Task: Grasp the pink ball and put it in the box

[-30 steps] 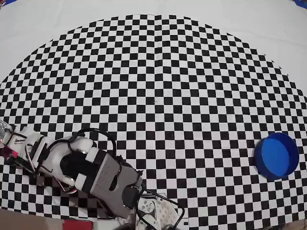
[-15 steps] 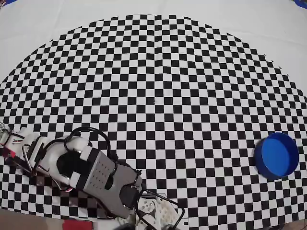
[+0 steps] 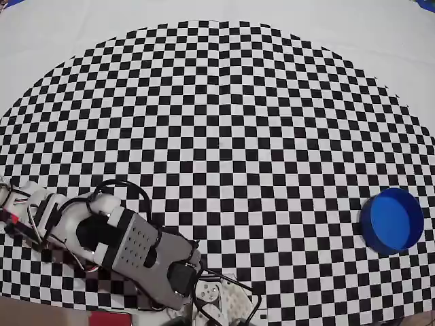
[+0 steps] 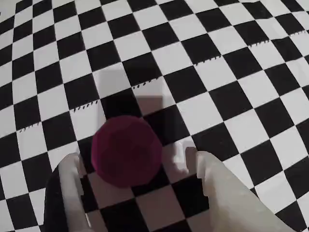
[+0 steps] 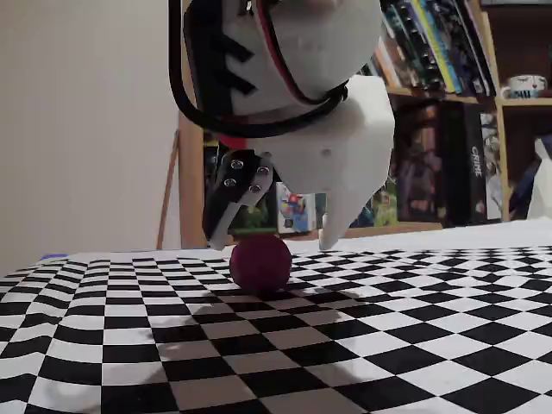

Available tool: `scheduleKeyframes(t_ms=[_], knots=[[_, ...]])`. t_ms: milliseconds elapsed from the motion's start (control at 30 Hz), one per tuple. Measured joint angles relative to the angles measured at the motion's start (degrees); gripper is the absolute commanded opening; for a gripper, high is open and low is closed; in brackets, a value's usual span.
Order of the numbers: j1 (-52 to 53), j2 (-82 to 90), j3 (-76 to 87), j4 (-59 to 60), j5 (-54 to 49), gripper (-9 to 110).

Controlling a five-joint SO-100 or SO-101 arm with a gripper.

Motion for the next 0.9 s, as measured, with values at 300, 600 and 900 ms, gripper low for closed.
scheduleKeyframes(t_ms=[300,600,900], knots=[[-0.44,-0.88,0.00,0.00,0.00,27],[-0.44,-1.93,-2.90,0.70,0.00,27],[-0.44,-3.52,-4.22,1.67,0.00,27]])
